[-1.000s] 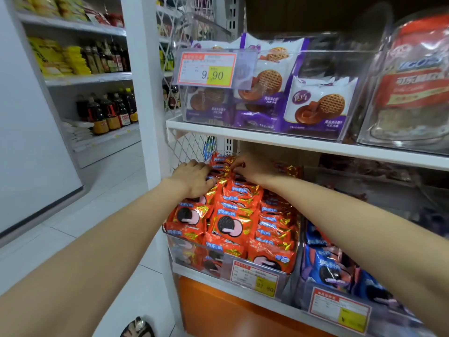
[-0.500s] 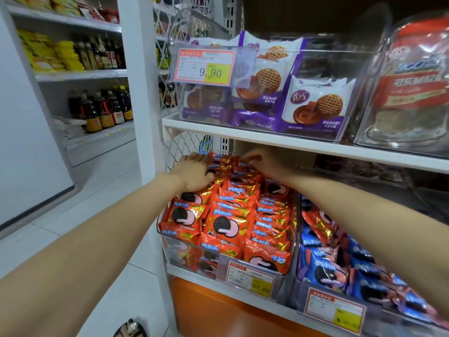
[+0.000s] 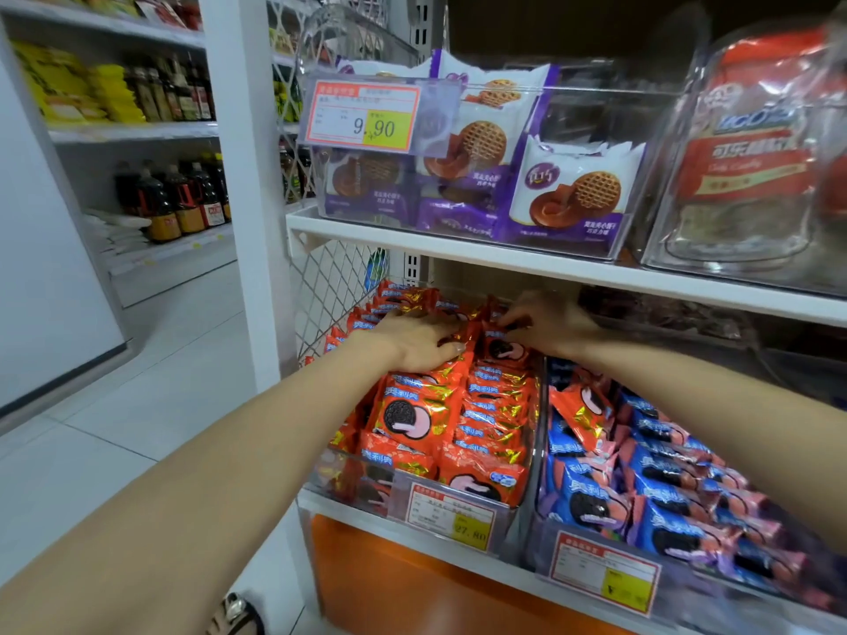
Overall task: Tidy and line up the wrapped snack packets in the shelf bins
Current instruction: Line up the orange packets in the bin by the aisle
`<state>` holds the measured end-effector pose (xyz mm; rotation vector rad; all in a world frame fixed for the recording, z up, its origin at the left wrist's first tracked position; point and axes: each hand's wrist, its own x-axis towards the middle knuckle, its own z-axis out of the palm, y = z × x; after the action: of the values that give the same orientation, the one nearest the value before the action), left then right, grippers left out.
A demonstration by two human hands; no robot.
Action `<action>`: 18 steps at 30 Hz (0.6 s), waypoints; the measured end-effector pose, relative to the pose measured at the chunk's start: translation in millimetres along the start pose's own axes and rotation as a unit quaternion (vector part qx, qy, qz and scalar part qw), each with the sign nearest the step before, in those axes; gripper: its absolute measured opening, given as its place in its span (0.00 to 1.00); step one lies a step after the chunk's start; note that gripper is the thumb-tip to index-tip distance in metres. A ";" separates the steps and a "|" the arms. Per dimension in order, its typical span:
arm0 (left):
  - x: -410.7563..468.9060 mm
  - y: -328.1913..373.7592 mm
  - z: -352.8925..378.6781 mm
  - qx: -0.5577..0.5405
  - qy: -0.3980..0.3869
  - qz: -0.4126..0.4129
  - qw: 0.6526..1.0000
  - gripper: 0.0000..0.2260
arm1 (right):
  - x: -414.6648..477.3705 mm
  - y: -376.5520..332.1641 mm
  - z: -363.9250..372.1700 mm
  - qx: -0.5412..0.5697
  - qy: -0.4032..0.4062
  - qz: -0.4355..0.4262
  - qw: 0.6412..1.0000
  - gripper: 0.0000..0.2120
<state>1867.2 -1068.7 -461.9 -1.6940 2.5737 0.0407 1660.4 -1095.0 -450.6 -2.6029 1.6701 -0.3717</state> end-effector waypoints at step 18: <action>25.0 4.2 -0.2 0.000 -0.006 -0.026 1.000 0.26 | 2.7 6.6 11.1 -0.015 0.025 0.055 0.998 0.10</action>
<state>1853.5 -1090.0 -463.3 -1.7549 2.5202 0.0481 1658.0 -1101.4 -461.8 -2.5281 1.8388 -0.4155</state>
